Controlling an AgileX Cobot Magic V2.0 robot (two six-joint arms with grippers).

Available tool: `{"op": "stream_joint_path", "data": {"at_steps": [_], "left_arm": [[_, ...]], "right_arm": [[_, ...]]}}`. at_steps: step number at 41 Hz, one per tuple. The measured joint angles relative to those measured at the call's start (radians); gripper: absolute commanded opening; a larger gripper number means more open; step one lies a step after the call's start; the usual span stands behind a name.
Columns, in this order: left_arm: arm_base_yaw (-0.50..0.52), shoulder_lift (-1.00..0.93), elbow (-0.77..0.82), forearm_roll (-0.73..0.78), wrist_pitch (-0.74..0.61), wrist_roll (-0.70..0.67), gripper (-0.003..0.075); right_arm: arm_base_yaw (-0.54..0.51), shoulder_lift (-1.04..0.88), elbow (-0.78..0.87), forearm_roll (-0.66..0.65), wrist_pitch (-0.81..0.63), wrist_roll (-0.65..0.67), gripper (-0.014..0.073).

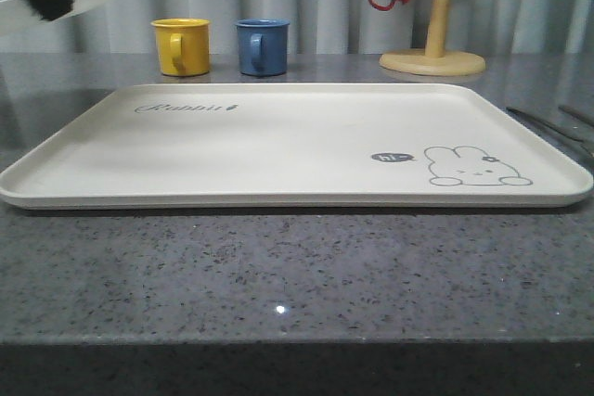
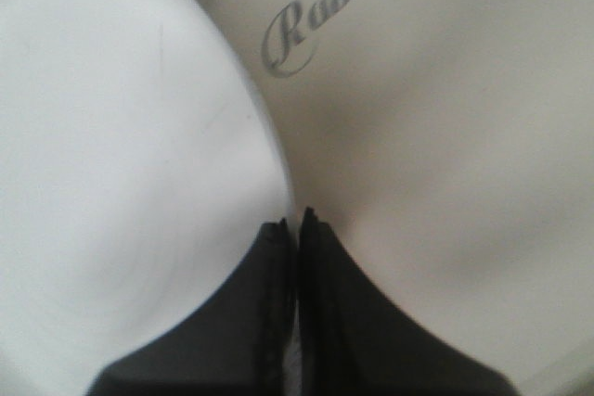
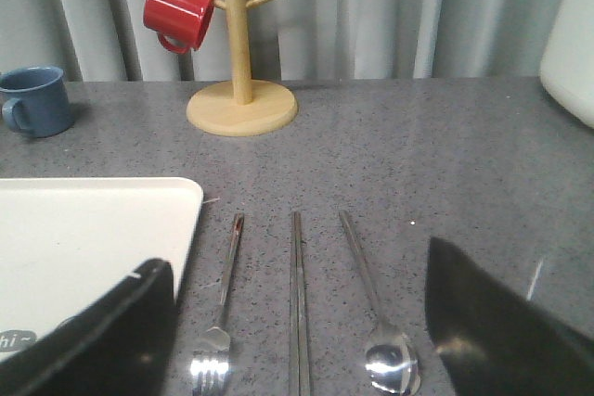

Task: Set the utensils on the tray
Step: 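Lower the white plate onto the tray with the left gripper and release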

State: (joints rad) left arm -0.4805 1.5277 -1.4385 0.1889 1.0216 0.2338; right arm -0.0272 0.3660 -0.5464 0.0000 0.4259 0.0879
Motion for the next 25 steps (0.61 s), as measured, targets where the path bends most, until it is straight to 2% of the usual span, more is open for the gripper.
{"op": "stream_joint_path", "data": {"at_steps": [12, 19, 25], "left_arm": [[-0.245, 0.051, -0.034, -0.007, -0.006, -0.001, -0.0018], [-0.302, 0.130, -0.034, -0.048, -0.008, -0.001, -0.0018], [-0.306, 0.199, -0.034, -0.070, -0.003, -0.001, -0.0018]], "right_arm": [[0.000, 0.000, 0.000, 0.000, 0.000, 0.000, 0.0582], [0.000, 0.000, 0.000, 0.000, 0.000, 0.000, 0.0582], [0.000, 0.000, 0.000, 0.000, 0.000, 0.000, 0.0582]]}}
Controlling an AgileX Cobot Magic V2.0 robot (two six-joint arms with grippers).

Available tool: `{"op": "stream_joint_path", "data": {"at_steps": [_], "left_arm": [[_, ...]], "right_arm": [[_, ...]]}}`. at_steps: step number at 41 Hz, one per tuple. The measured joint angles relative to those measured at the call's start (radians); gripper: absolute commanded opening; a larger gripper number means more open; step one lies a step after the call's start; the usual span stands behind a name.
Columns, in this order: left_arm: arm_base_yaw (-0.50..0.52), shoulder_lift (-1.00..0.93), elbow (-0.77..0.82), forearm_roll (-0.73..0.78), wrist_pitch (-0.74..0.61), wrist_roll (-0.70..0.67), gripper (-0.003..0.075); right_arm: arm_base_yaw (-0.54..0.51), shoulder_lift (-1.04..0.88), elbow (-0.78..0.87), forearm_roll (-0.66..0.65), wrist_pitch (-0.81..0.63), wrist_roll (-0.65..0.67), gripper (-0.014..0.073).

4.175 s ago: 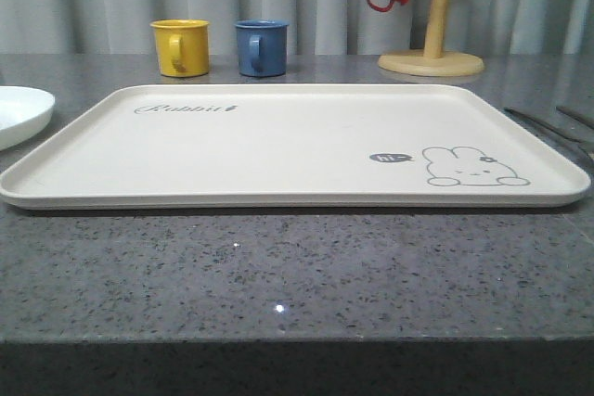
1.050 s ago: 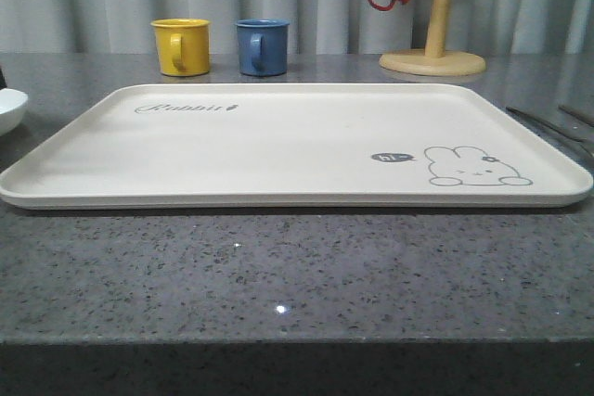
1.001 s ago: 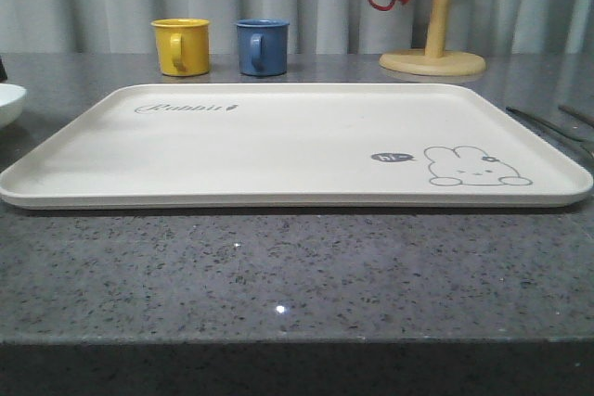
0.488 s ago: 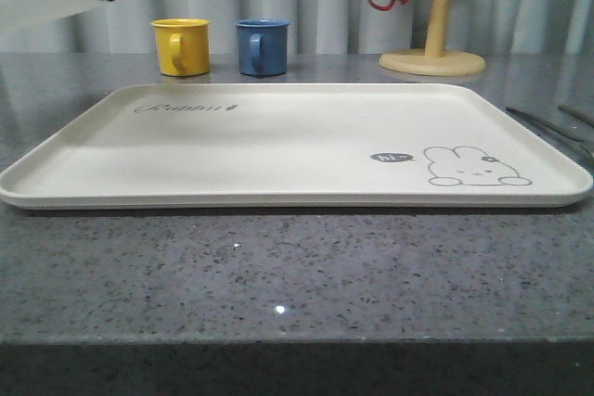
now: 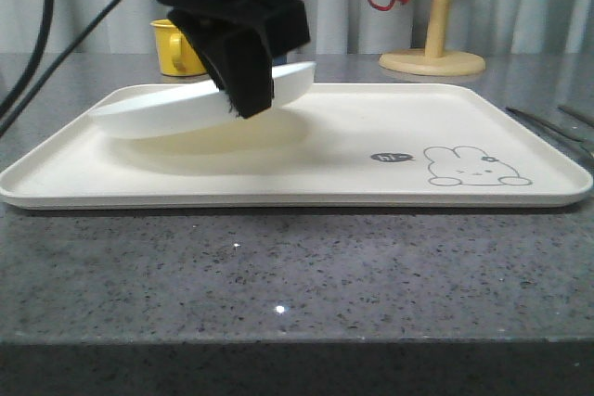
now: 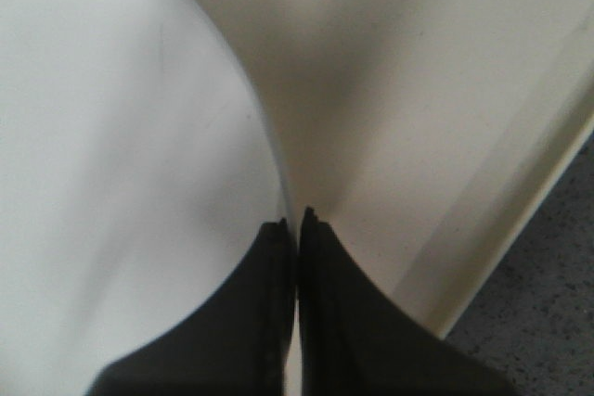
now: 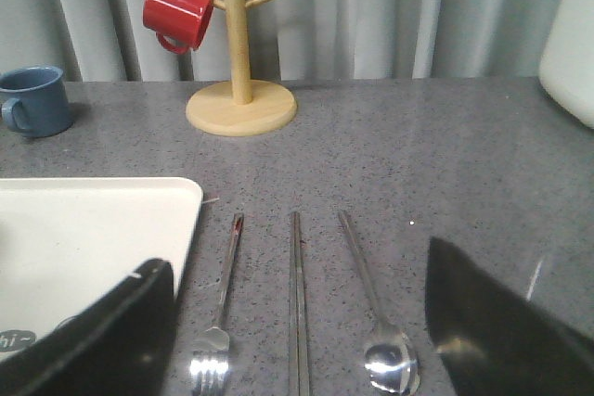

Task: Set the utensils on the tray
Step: 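Lower the white plate onto the tray with the left gripper and release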

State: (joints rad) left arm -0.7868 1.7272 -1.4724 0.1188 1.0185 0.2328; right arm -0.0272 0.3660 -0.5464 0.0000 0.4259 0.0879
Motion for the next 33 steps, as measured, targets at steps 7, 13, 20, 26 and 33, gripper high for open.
{"op": "stream_joint_path", "data": {"at_steps": [7, 13, 20, 26, 33], "left_arm": [[0.000, 0.057, 0.000, 0.002, 0.017, 0.000, 0.0082], [0.000, 0.079, 0.000, -0.004, 0.031, 0.000, 0.0357], [0.000, 0.075, -0.036, -0.007, 0.041, -0.036, 0.0450], [0.006, 0.013, -0.062, -0.009, 0.032, -0.045, 0.0351], [0.097, -0.092, -0.069, -0.017, 0.034, -0.051, 0.0172]], "right_arm": [[0.000, 0.000, 0.000, 0.000, 0.000, 0.000, 0.0582], [0.000, 0.000, 0.000, 0.000, 0.000, 0.000, 0.0582], [0.000, 0.000, 0.000, 0.000, 0.000, 0.000, 0.0582], [0.000, 0.000, 0.000, 0.000, 0.000, 0.000, 0.0582], [0.000, 0.000, 0.000, 0.000, 0.000, 0.000, 0.0582]]}}
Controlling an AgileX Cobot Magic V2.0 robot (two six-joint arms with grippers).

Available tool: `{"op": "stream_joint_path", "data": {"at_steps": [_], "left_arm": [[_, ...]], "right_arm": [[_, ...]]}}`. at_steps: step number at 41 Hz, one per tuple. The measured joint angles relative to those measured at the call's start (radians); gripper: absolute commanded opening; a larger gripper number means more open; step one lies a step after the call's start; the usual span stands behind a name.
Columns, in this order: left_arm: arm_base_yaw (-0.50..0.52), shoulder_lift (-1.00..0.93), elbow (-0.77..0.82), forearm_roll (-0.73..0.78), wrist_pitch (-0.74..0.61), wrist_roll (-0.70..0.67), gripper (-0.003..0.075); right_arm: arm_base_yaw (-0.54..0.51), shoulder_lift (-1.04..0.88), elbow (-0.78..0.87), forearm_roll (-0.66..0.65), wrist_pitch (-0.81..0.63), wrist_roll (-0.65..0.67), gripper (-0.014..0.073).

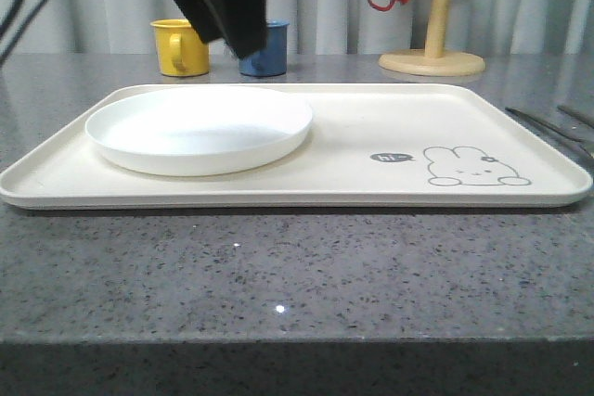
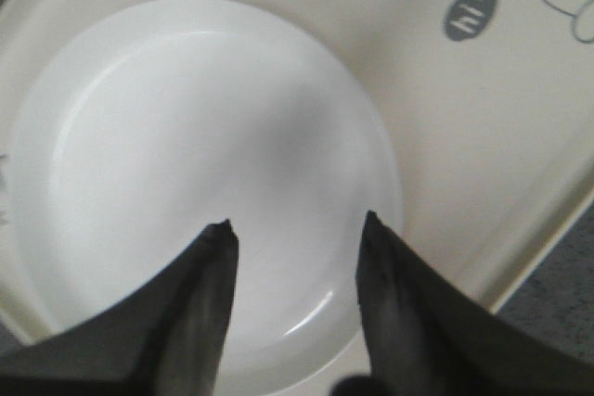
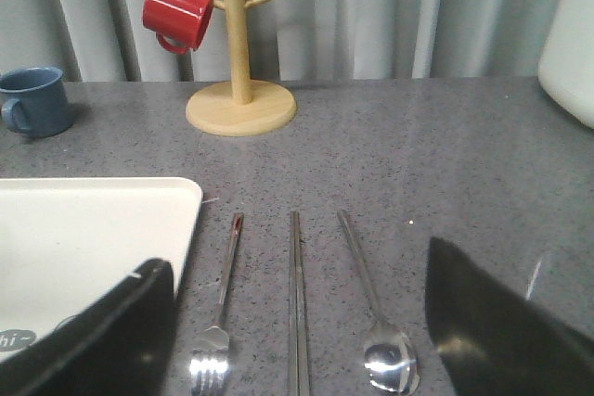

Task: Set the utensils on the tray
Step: 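Lower the white plate onto the tray with the left gripper and release, then move the right gripper toward the silver fork beside the tray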

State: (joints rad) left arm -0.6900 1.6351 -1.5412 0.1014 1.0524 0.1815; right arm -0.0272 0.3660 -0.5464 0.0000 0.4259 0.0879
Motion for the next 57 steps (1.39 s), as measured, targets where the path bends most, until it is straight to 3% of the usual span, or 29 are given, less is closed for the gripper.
{"op": "stream_joint_path", "data": {"at_steps": [8, 17, 27, 45, 57], "left_arm": [[0.179, -0.088, 0.000, 0.000, 0.024, -0.025, -0.0015], [0.371, -0.178, 0.021, 0.000, 0.054, -0.044, -0.0018], [0.526, -0.339, 0.212, -0.030, -0.034, -0.057, -0.0018], [0.546, -0.887, 0.828, -0.084, -0.528, -0.057, -0.0018], [0.549, -1.311, 1.099, -0.084, -0.623, -0.058, -0.0018]], "right_arm": [[0.000, 0.000, 0.000, 0.000, 0.000, 0.000, 0.0582], [0.000, 0.000, 0.000, 0.000, 0.000, 0.000, 0.0582], [0.000, 0.000, 0.000, 0.000, 0.000, 0.000, 0.0582], [0.000, 0.000, 0.000, 0.000, 0.000, 0.000, 0.0582], [0.000, 0.000, 0.000, 0.000, 0.000, 0.000, 0.0582]]}}
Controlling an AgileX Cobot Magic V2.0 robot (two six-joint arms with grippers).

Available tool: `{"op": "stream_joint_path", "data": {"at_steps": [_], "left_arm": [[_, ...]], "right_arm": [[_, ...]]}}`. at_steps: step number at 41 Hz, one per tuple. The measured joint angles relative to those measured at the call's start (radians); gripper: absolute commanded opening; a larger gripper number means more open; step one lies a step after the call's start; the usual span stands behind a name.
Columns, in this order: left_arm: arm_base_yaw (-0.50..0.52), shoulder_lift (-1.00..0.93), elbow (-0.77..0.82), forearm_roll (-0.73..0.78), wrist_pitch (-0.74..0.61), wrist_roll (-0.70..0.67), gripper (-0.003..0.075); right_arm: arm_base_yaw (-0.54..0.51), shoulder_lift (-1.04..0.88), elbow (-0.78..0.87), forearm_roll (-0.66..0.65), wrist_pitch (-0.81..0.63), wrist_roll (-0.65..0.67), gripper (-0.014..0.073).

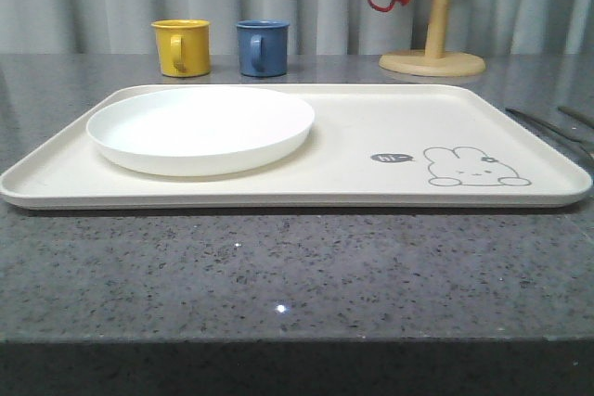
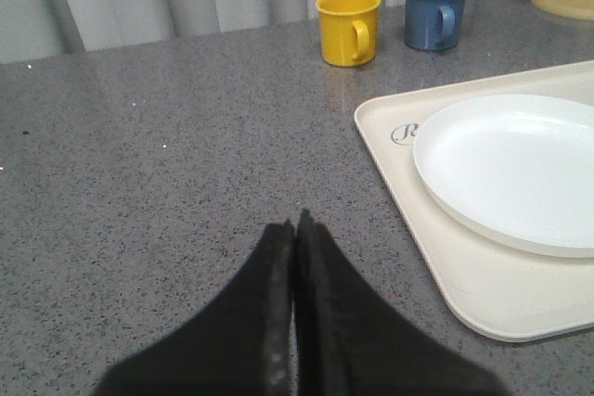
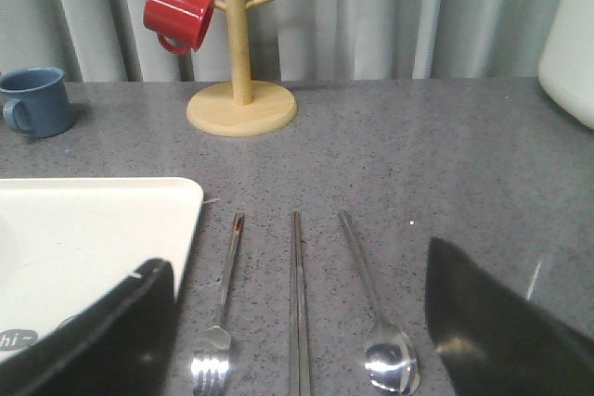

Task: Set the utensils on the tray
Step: 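Move the right gripper toward the silver fork beside the tray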

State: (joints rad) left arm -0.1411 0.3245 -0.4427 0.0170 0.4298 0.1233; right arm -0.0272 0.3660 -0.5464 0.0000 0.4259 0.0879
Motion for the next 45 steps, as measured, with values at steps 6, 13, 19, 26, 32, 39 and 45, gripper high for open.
{"op": "stream_joint_path", "data": {"at_steps": [6, 13, 19, 26, 32, 39, 45], "left_arm": [[0.000, -0.110, 0.038, 0.000, -0.005, 0.000, -0.0018], [0.000, -0.126, 0.054, 0.000, -0.007, -0.001, -0.0018], [0.000, -0.128, 0.056, 0.000, -0.007, -0.001, -0.0018], [0.000, -0.130, 0.056, 0.000, -0.007, -0.002, -0.0018], [0.000, -0.130, 0.056, 0.000, -0.007, -0.002, -0.0018], [0.000, -0.130, 0.056, 0.000, -0.007, -0.002, -0.0018], [0.000, -0.130, 0.056, 0.000, -0.007, -0.002, -0.0018]], "right_arm": [[0.000, 0.000, 0.000, 0.000, 0.000, 0.000, 0.0582], [0.000, 0.000, 0.000, 0.000, 0.000, 0.000, 0.0582], [0.000, 0.000, 0.000, 0.000, 0.000, 0.000, 0.0582], [0.000, 0.000, 0.000, 0.000, 0.000, 0.000, 0.0582], [0.000, 0.000, 0.000, 0.000, 0.000, 0.000, 0.0582], [0.000, 0.007, 0.000, 0.000, 0.000, 0.000, 0.0542], [0.000, 0.057, -0.018, 0.000, 0.033, 0.000, 0.0402]]}}
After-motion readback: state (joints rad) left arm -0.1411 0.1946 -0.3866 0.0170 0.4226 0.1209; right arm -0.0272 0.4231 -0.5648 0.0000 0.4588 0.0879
